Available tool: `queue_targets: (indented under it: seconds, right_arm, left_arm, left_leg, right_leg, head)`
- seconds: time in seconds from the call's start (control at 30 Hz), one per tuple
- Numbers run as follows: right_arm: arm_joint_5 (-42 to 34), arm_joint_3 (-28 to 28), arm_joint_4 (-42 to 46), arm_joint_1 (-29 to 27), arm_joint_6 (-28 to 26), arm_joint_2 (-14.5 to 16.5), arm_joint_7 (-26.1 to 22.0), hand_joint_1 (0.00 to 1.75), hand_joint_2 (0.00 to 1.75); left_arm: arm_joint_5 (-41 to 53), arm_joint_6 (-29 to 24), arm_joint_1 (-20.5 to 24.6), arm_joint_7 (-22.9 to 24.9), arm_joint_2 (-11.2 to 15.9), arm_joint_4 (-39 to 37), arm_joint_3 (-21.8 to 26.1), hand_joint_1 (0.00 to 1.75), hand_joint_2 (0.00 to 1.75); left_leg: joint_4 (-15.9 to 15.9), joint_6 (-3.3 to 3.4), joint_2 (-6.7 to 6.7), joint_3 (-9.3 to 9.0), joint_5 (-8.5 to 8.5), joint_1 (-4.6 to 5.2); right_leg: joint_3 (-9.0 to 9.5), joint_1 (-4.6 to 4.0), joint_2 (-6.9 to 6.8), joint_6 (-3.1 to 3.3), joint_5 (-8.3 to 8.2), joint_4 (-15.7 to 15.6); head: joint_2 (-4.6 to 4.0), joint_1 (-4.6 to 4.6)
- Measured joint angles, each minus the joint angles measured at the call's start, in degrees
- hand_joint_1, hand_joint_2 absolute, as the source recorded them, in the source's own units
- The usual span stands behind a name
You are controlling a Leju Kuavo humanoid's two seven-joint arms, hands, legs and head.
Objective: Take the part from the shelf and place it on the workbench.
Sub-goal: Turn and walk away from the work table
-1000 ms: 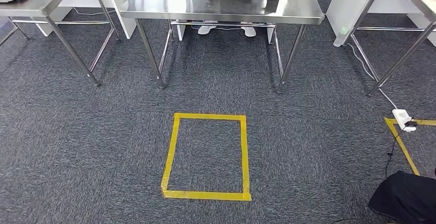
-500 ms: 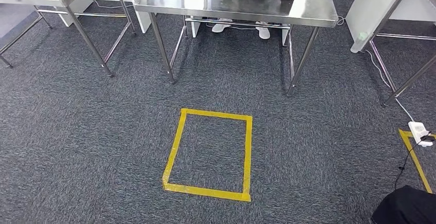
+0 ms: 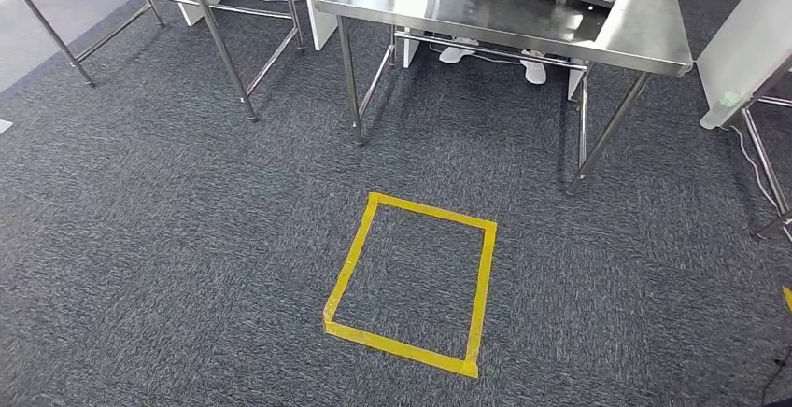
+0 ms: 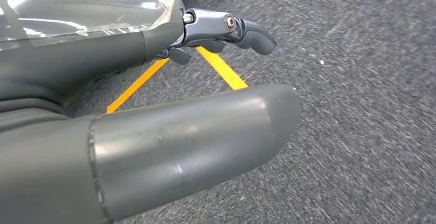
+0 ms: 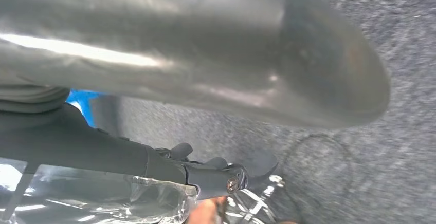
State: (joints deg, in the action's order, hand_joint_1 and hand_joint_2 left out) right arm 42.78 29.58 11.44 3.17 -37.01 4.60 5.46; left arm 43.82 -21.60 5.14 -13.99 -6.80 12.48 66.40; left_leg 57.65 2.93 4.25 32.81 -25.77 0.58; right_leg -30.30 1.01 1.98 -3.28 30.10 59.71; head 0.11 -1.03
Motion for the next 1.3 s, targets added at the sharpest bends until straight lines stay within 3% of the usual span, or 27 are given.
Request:
queue_targets:
  seconds: [0.03,0.1,0.17,0.23,0.3,0.33,0.37,0.43,0.5,0.57,0.63,0.7,0.77,0.83,0.87,0.9,0.97,1.0,1.07,1.13,1.2,1.3]
  right_arm:
    - [-0.1,0.0,0.0,0.1,0.1,0.0,0.0,0.0,0.0]
    - [-0.4,0.1,0.0,0.2,0.8,0.0,-0.1,0.0,0.0]
    - [-0.8,0.3,0.0,0.4,2.1,0.0,-0.2,0.0,0.0]
    - [-0.9,0.4,0.0,0.3,3.3,0.0,-0.3,0.0,0.0]
    - [-0.8,0.7,0.0,0.1,4.2,-0.1,-0.2,0.0,0.0]
    - [-0.7,0.8,0.0,0.1,4.4,-0.1,-0.1,0.0,0.0]
    - [-0.7,0.9,0.0,0.1,4.6,-0.1,0.0,0.0,0.0]
    - [-0.7,1.0,0.0,0.2,4.8,-0.1,0.2,0.0,0.0]
    - [-0.7,1.1,0.0,0.3,5.1,-0.2,0.4,0.0,0.0]
    - [-0.8,1.3,0.0,0.4,5.7,-0.2,0.8,0.0,0.0]
    - [-0.9,1.4,0.0,0.6,6.6,-0.3,1.1,0.0,0.0]
    - [-0.8,1.4,0.0,0.7,7.1,-0.4,1.3,0.0,0.0]
    - [-0.7,1.5,0.0,0.6,7.4,-0.4,1.4,0.0,0.0]
    - [-0.5,1.5,0.0,0.4,7.6,-0.5,1.6,0.0,0.0]
    - [-0.4,1.5,0.0,0.3,7.6,-0.6,1.7,0.0,0.0]
    - [-0.3,1.5,0.0,0.3,7.6,-0.7,1.7,0.0,0.0]
    - [-0.1,1.5,0.0,0.3,7.6,-0.7,1.8,0.0,0.0]
    - [-0.1,1.5,0.0,0.3,7.6,-0.8,1.8,0.0,0.0]
    - [-0.1,1.5,0.0,0.5,7.6,-0.8,1.7,0.0,0.0]
    - [0.0,1.5,0.0,0.7,7.6,-0.8,1.7,0.0,0.0]
    - [0.0,1.5,0.0,0.8,7.6,-0.7,1.7,0.0,0.0]
    - [0.1,1.5,0.0,0.5,7.6,-0.7,1.8,0.0,0.0]
  left_arm:
    - [0.0,0.0,0.0,0.0,0.0,0.0,0.0,0.0,0.0]
    - [0.0,0.0,0.0,0.0,0.0,0.0,0.0,0.0,0.0]
    - [0.0,0.0,-0.1,0.0,0.0,0.0,0.0,0.0,0.0]
    - [0.0,0.0,0.0,0.0,0.0,0.0,0.0,0.0,0.0]
    - [0.0,0.1,0.0,0.0,0.1,0.0,0.0,0.0,0.0]
    - [0.1,0.1,0.0,0.0,0.1,0.0,0.0,0.0,0.0]
    - [0.1,0.2,0.0,0.0,0.1,0.0,0.0,0.0,0.0]
    - [0.1,0.2,0.0,0.0,0.1,0.0,0.0,0.0,0.0]
    - [0.3,0.2,0.1,0.1,0.2,0.0,0.0,0.0,0.0]
    - [0.5,0.2,0.3,0.1,0.2,0.0,0.0,0.0,0.0]
    - [0.6,0.3,0.2,0.2,0.2,-0.1,0.0,0.0,0.0]
    - [0.6,0.3,0.2,0.2,0.2,-0.1,0.0,0.0,0.0]
    - [0.7,0.3,0.4,0.2,0.2,-0.1,0.0,0.0,0.0]
    - [0.7,0.3,0.5,0.2,0.2,-0.1,0.0,0.0,0.0]
    - [0.7,0.3,0.4,0.2,0.2,-0.1,0.0,0.0,0.0]
    - [0.6,0.3,0.4,0.2,0.1,-0.1,0.0,0.0,0.0]
    - [0.7,0.4,0.4,0.2,0.0,-0.1,0.0,0.0,0.0]
    - [0.7,0.4,0.4,0.2,0.0,-0.1,0.0,0.0,0.0]
    - [0.7,0.4,0.3,0.2,0.0,-0.1,0.0,0.0,0.0]
    - [0.7,0.3,0.2,0.2,0.1,-0.1,0.0,0.0,0.0]
    - [0.7,0.3,0.0,0.2,0.2,-0.2,0.0,0.0,0.0]
    - [0.8,0.3,0.2,0.2,0.2,-0.2,0.0,0.0,0.0]
  left_leg:
    - [0.2,-0.29,0.42,0.17,-0.03,0.07]
    - [0.2,-0.91,1.13,0.5,0.05,0.02]
    - [1.3,-1.48,0.04,1.2,-0.68,-0.16]
    - [6.5,-2.14,-2.31,3.63,-3.95,-0.44]
    - [14.1,-2.82,-3.37,7.26,-7.57,-0.9]
    - [16.3,-3.06,-3.5,8.38,-8.11,-1.14]
    - [16.5,-3.22,-3.66,8.54,-7.63,-1.36]
    - [10.8,-3.32,-4.75,5.52,-4.29,-1.68]
    - [3.5,-3.12,-7.01,1.51,-1.65,-1.56]
    - [0.9,-2.58,-7.77,0.17,-1.23,-1.11]
    - [0.6,-1.68,-6.53,0.2,-1.02,-0.87]
    - [-0.1,-0.73,-5.44,-0.03,-0.51,-0.91]
    - [-0.3,-0.15,-4.36,-0.02,-0.23,-0.89]
    - [-0.3,0.08,-2.94,0.13,-0.19,-0.74]
    - [-0.3,0.12,-2.16,0.13,-0.17,-0.67]
    - [-0.2,0.12,-1.39,0.08,-0.17,-0.63]
    - [-0.1,0.04,0.01,-0.03,-0.19,-0.6]
    - [0.0,-0.1,0.59,-0.06,-0.26,-0.48]
    - [0.1,-0.56,1.46,0.06,-0.35,-0.31]
    - [0.3,-1.17,2.04,0.21,-0.4,-0.32]
    - [2.3,-1.79,0.61,1.13,-1.57,-0.29]
    - [12.1,-2.61,-2.92,5.83,-6.75,-0.61]
  right_leg:
    - [0.67,-0.04,0.45,0.38,-0.47,-1.6]
    - [0.84,-0.15,-0.15,1.52,-0.7,-2.1]
    - [1.11,0.15,-1.14,2.41,-1.03,-2.3]
    - [1.16,0.35,-2.31,3.03,-1.25,-2.5]
    - [1.04,0.29,-3.58,3.21,-1.22,-2.4]
    - [0.98,0.29,-4.23,3.22,-1.19,-2.4]
    - [0.94,0.31,-4.8,3.21,-1.17,-2.4]
    - [1.08,0.4,-5.81,3.01,-1.02,-2.4]
    - [1.31,0.16,-6.73,2.43,-0.66,-2.4]
    - [1.59,-0.19,-7.59,1.71,-0.38,-2.5]
    - [1.92,-0.24,-8.2,0.9,-0.21,-2.6]
    - [1.24,-0.17,-6.45,0.55,1.07,-0.6]
    - [-1.85,-0.07,-3.67,1.09,4.22,5.7]
    - [-5.63,-0.13,-2.57,1.31,6.73,12.8]
    - [-6.39,-0.19,-2.35,1.04,6.65,13.9]
    - [-6.02,-0.24,-2.15,0.58,5.55,12.7]
    - [-2.69,-0.21,-0.93,-0.22,1.79,4.9]
    - [-1.16,-0.22,-0.19,-0.21,0.23,1.2]
    - [0.23,-0.37,0.61,0.49,-1.1,-2.3]
    - [0.53,-0.3,-0.18,1.48,-1.32,-2.5]
    - [1.0,0.15,-1.13,2.32,-1.55,-2.8]
    - [1.23,0.22,-2.9,3.17,-1.45,-2.9]
  head:
    - [0.0,0.03]
    - [0.0,0.06]
    - [0.0,0.13]
    - [0.0,0.28]
    - [0.0,0.36]
    - [0.0,0.37]
    - [0.0,0.37]
    - [0.0,0.37]
    - [0.0,0.34]
    - [0.0,0.25]
    - [0.0,0.22]
    - [0.0,0.15]
    - [0.0,0.02]
    - [0.0,-0.01]
    - [0.0,-0.01]
    - [0.0,-0.01]
    - [0.0,-0.01]
    - [0.0,-0.02]
    - [0.0,0.02]
    - [0.0,0.07]
    - [0.0,0.2]
    - [0.0,0.59]
